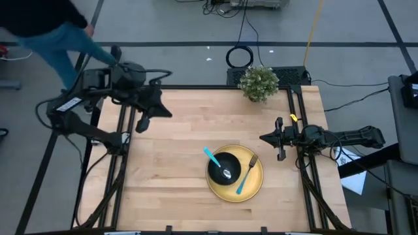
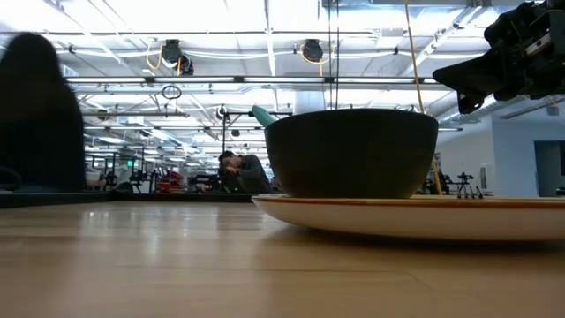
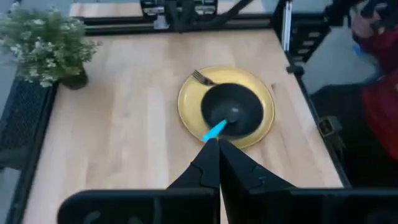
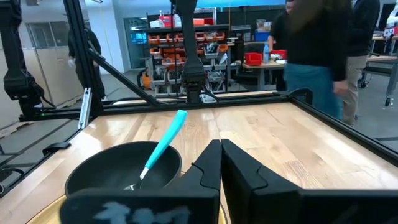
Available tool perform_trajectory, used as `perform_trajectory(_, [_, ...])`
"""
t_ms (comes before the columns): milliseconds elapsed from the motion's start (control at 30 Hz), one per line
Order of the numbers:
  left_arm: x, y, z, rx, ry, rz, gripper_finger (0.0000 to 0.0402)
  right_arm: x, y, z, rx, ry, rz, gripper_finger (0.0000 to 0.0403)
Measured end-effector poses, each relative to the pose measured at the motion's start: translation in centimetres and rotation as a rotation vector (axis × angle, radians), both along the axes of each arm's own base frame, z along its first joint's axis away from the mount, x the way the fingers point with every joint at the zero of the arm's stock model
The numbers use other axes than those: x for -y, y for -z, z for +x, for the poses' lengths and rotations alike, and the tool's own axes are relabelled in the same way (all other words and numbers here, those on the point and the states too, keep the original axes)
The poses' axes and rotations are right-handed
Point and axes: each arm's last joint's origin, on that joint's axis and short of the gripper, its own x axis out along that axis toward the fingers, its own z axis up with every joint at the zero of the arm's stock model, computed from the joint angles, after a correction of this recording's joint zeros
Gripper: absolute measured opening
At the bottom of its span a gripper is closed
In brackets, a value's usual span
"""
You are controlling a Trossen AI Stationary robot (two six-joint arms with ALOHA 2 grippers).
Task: Set table place
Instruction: Return to Home Position
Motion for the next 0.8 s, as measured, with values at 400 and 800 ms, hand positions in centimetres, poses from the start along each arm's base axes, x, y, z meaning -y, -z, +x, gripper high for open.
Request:
perform_trajectory(400, [-1.1,13.5,-2.5,0.086,-0.073,-0.246,0.0001,0.0,0.0,0.0,0.003,0.0,0.001,0.0])
perform_trajectory(800, [-0.4,25.5,-2.8,0.525,-0.127,-0.48,0.0001,0.0,0.0,0.0,0.0,0.0,0.0,0.0])
